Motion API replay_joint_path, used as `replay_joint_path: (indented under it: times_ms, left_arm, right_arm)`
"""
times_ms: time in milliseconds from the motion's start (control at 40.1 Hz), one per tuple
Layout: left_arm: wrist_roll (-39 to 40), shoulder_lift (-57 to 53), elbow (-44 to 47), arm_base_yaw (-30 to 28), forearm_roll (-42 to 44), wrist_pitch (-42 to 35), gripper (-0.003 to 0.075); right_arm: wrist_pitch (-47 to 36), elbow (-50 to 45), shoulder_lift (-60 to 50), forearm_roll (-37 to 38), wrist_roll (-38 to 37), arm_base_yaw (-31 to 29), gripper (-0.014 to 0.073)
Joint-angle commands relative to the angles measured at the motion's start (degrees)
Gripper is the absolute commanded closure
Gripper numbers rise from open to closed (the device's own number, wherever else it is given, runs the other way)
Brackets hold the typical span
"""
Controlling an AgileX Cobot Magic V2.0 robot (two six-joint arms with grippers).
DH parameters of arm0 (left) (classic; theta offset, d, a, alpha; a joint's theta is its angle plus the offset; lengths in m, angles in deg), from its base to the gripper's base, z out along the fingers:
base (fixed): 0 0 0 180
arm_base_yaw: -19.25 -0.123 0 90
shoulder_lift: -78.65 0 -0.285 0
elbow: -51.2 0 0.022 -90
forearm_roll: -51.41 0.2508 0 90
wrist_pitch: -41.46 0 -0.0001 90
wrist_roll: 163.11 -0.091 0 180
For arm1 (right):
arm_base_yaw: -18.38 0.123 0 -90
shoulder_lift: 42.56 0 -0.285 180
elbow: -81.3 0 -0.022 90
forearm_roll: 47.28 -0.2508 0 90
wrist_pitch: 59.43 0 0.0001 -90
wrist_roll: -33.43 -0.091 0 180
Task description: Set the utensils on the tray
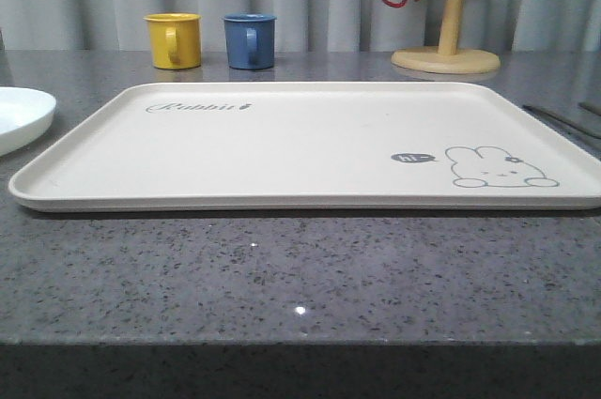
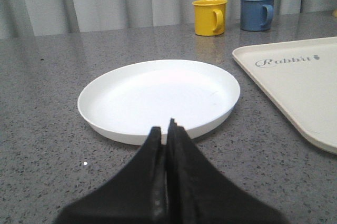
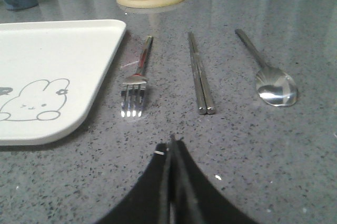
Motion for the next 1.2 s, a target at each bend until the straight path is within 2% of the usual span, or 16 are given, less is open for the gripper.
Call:
replay_joint_path:
  times_ms: [0, 998, 1073, 1173]
  left_arm:
    - [0.2, -1.3, -0.2, -0.1, -0.6, -4.4, 0.0738]
    - [0.2, -1.3, -0.2, -0.1, -0.6, -4.7, 0.0738]
    - [0.2, -1.3, -0.2, -0.1, -1.1, -6.2, 0.0738]
    - [0.2, -1.3, -0.4, -0.1, -1.2, -13.2, 0.0738]
  right_arm:
    - [-4.6, 0.1, -0.9, -0.2, 0.5, -0.5, 0.0662]
    - [-4.6, 0.1, -0.9, -0.2, 0.5, -0.5, 0.0662]
    - [-5.0, 0.1, -0.9, -0.2, 0.5, -0.5, 0.0662]
    - [-8.2, 0.5, -0.9, -0.3, 0.5, -0.5, 0.0662]
